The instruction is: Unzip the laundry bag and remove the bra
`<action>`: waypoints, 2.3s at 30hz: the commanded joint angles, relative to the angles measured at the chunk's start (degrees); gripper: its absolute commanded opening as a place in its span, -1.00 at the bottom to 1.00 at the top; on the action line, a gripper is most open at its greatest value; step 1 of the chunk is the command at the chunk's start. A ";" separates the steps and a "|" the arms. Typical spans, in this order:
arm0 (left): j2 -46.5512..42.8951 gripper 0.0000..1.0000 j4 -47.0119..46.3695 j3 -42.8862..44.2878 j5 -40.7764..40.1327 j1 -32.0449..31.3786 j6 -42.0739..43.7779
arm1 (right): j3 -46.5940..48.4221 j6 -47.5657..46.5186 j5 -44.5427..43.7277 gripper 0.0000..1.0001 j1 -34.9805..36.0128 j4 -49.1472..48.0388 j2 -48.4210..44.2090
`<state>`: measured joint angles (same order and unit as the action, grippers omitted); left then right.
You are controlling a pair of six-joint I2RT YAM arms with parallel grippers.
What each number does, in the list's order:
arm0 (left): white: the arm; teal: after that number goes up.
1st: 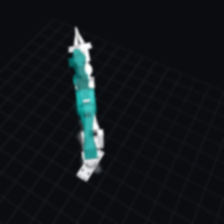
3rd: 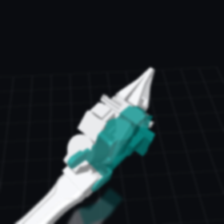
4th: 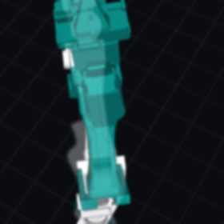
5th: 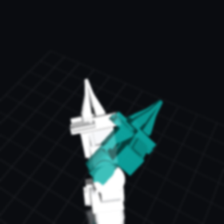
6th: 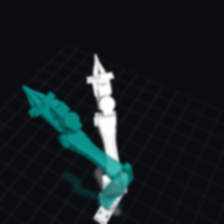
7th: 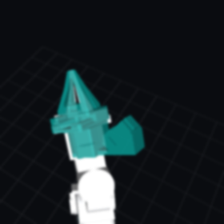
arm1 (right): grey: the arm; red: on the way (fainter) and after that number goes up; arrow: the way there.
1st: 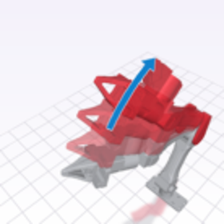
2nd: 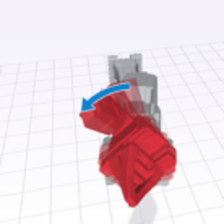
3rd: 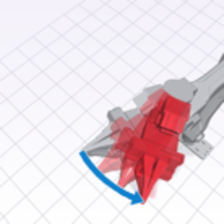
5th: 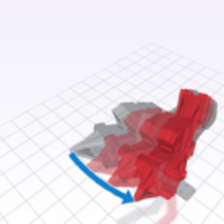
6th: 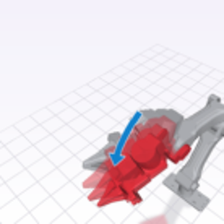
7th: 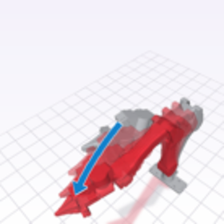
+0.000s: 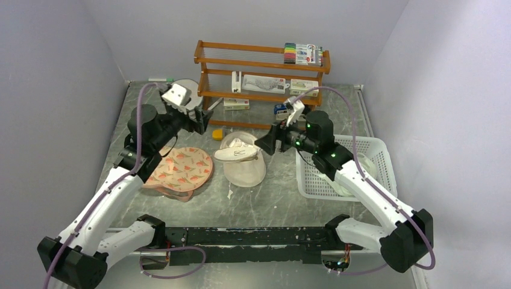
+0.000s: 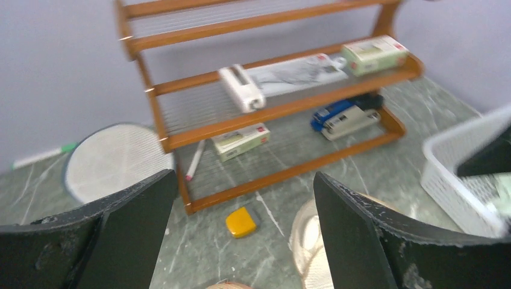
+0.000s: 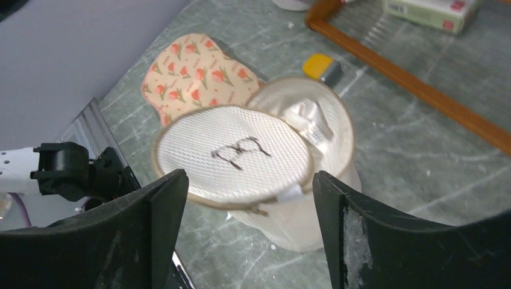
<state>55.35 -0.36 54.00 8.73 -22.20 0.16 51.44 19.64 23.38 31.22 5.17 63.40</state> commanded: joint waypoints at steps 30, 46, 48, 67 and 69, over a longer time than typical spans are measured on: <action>-3.05 0.88 -6.29 -3.87 -12.19 19.29 -13.01 | 49.95 -32.76 -74.88 0.22 46.07 34.36 52.00; -2.16 0.89 -6.49 -3.69 -9.26 19.30 -13.49 | 36.12 -28.06 -80.55 -0.78 45.79 7.36 37.33; -1.81 0.89 -6.56 -3.59 -8.20 19.30 -13.73 | 28.08 -26.71 -82.27 -0.86 45.60 -4.65 32.36; 3.49 0.87 -6.35 -2.16 -1.17 16.23 -12.45 | 0.24 55.09 -104.83 -0.96 43.59 6.49 10.93; 3.81 0.87 -5.71 -2.09 -2.51 14.16 -10.95 | 2.15 76.34 -105.14 -0.93 43.40 25.48 11.63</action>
<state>59.02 -4.86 50.50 6.46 -5.17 -13.47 50.83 48.93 -75.94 75.13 -6.22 75.02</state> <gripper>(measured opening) 0.935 0.035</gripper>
